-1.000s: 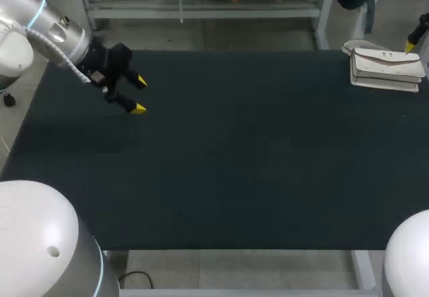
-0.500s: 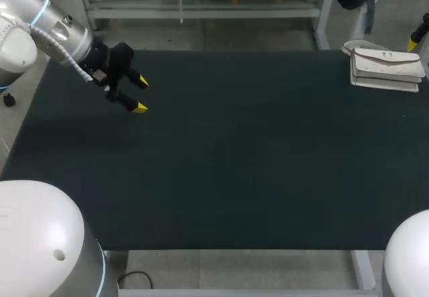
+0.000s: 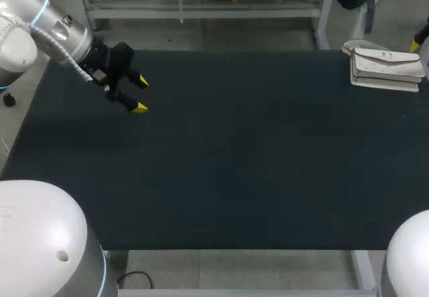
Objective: Pick up the bag, open it, inspect its contents, close it, and place it on the opposite side
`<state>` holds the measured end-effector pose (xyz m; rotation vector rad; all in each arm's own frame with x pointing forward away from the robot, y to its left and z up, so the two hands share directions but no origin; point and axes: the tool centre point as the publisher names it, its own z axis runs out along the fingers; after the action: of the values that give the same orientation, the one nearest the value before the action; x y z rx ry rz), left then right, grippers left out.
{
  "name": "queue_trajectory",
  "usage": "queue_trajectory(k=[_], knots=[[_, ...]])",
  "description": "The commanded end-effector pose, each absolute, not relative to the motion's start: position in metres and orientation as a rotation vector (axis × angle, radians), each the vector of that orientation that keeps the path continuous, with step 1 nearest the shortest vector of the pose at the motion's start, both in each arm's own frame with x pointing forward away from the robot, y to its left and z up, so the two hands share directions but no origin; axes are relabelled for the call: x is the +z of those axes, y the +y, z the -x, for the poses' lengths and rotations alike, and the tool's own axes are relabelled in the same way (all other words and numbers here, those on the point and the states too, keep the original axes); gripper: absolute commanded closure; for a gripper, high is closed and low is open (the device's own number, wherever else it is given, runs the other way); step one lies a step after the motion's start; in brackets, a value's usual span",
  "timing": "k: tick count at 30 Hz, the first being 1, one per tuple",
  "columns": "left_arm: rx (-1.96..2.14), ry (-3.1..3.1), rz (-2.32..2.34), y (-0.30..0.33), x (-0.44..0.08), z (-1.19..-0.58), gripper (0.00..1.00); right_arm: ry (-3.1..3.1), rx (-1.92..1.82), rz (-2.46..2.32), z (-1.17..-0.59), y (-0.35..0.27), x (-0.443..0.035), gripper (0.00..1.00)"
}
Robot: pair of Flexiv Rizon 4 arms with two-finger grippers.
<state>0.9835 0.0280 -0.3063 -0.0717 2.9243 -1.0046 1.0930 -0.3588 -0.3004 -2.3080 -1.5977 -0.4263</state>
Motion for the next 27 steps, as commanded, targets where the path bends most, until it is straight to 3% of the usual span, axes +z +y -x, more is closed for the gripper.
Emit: queue_trajectory(k=[1,23,24,26,27], knots=[[-1.007,2.923,0.071,0.028,-0.307,-0.984,0.0,-1.565,-0.37,2.261,-1.107,-0.369,-0.311,0.0],[-1.007,2.923,0.071,0.028,-0.307,-0.984,0.0,-1.485,-0.336,2.202,-1.11,-0.387,-0.355,0.0],[-1.007,2.923,0.071,0.028,-0.307,-0.984,0.0,-1.487,-0.332,2.196,-1.111,-0.387,-0.356,0.12],[-1.007,2.923,0.071,0.028,-0.307,-0.984,0.0,-1.486,-0.326,2.188,-1.113,-0.386,-0.36,0.53],[-1.007,2.923,0.071,0.028,-0.307,-0.984,0.0,-1.486,-0.325,2.186,-1.113,-0.386,-0.36,0.62]])
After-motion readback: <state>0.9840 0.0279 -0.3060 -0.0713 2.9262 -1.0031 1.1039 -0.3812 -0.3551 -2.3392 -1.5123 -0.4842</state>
